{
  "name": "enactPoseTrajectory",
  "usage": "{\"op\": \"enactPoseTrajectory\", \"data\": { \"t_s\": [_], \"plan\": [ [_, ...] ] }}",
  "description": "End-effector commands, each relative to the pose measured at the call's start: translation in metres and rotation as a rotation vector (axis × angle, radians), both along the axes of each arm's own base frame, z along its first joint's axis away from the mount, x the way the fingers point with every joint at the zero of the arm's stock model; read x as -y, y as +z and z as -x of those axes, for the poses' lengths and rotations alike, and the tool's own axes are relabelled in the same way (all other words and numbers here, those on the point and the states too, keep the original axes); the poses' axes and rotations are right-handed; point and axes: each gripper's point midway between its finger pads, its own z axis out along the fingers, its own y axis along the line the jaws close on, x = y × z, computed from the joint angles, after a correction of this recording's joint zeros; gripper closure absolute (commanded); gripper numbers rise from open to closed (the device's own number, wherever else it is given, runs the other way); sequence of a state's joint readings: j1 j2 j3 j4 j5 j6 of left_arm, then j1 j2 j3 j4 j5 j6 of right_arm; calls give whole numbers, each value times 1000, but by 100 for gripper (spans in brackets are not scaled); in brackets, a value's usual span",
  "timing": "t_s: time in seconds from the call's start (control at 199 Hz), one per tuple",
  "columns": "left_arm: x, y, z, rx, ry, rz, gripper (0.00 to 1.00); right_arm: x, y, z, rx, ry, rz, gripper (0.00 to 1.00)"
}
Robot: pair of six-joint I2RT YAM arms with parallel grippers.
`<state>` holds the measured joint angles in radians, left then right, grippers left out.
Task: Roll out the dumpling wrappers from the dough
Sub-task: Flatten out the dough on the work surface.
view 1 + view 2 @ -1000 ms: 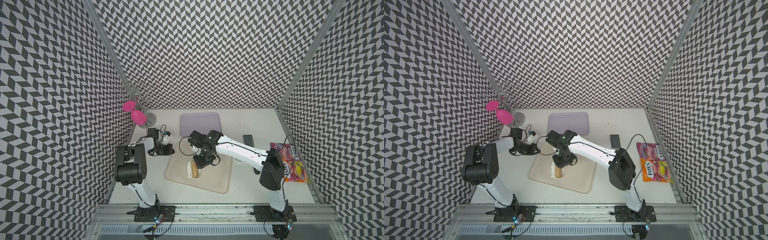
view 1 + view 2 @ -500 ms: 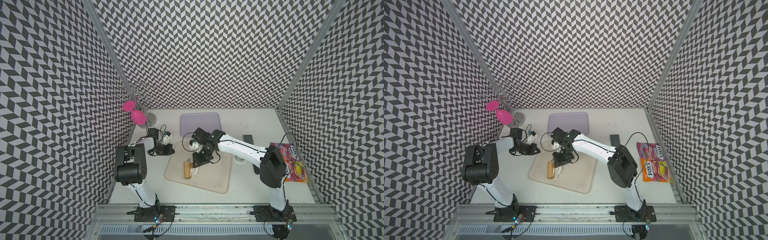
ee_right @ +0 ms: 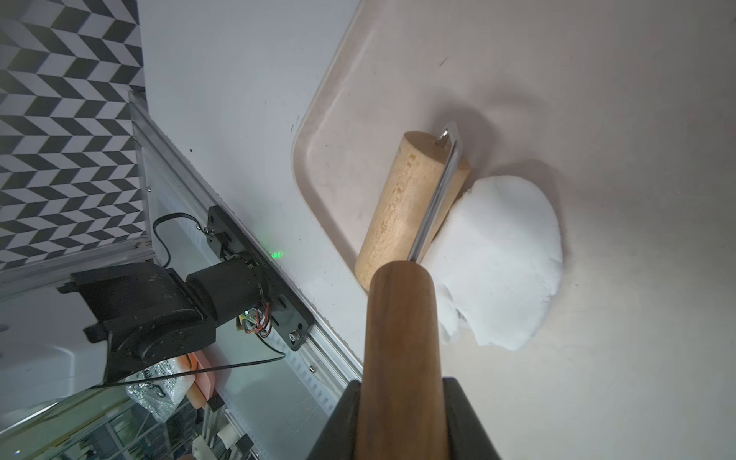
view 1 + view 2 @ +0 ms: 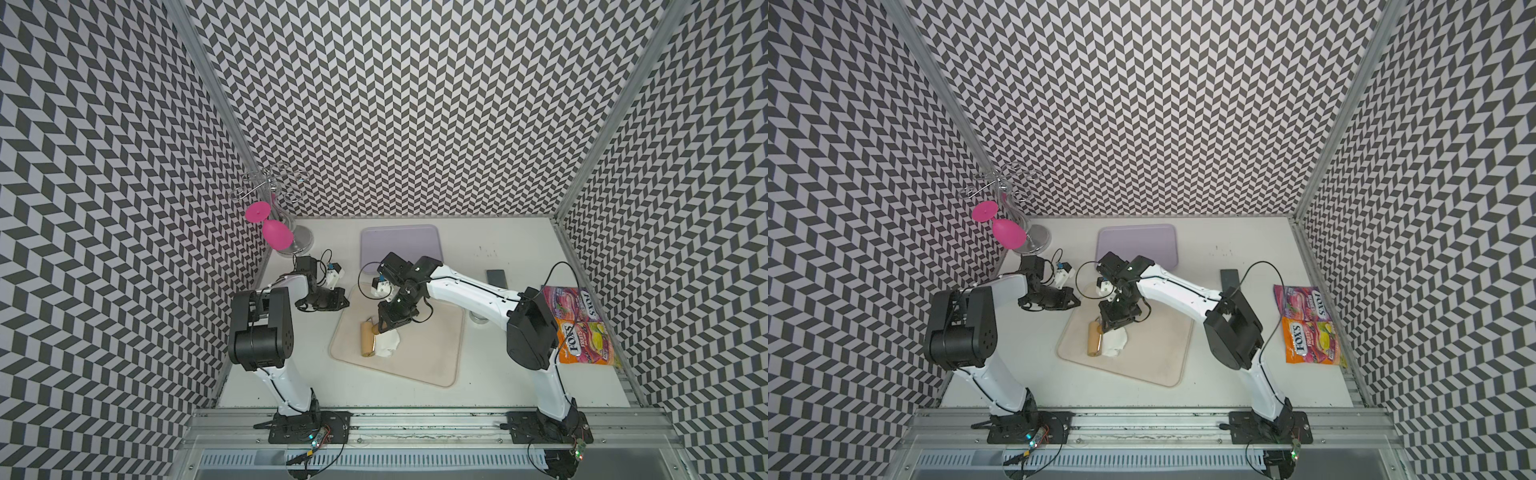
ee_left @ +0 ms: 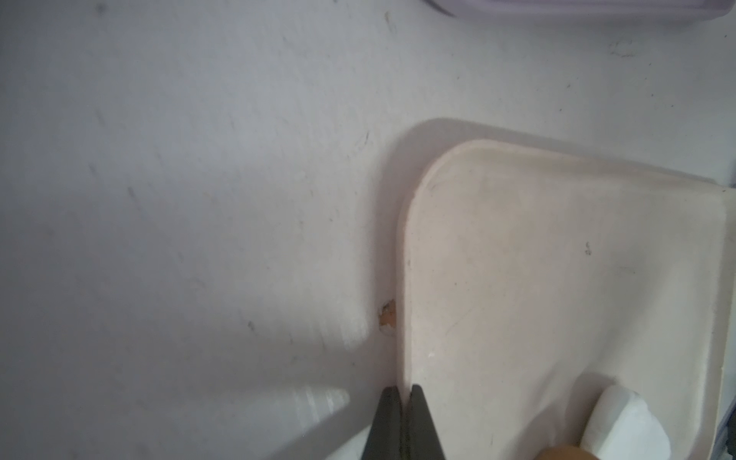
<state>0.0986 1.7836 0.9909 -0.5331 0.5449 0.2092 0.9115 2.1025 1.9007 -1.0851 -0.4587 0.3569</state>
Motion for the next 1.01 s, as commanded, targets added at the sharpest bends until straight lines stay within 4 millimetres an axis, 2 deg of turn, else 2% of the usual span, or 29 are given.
{"op": "enactPoseTrajectory", "data": {
  "t_s": [0.0, 0.08, 0.171, 0.402, 0.523, 0.593, 0.704, 0.794, 1.0],
  "plan": [
    [-8, -6, 9, -29, 7, -26, 100, 4, 50, -12, 127, 1, -27, 100],
    [-8, -6, 8, -29, 9, -26, 100, 10, 69, -16, 171, -24, -31, 100],
    [-8, -7, 8, -29, 7, -26, 100, 19, 70, -11, 171, -34, -15, 100],
    [-7, -7, 8, -31, 7, -23, 100, 41, 45, -1, 149, -67, 41, 100],
    [-7, -7, 8, -29, 6, -23, 100, 40, 34, 6, 114, -62, 38, 100],
    [-7, -7, 9, -31, 7, -22, 100, 34, 30, 3, 115, -64, 13, 100],
    [-7, -7, 8, -29, 7, -23, 100, 38, 11, 5, 96, -68, 33, 100],
    [-8, -7, 8, -28, 7, -24, 100, 52, -11, 6, 75, -97, 87, 100],
    [-9, -8, 8, -31, 11, -28, 100, 112, -57, 7, -10, -227, 225, 100]
  ]
}}
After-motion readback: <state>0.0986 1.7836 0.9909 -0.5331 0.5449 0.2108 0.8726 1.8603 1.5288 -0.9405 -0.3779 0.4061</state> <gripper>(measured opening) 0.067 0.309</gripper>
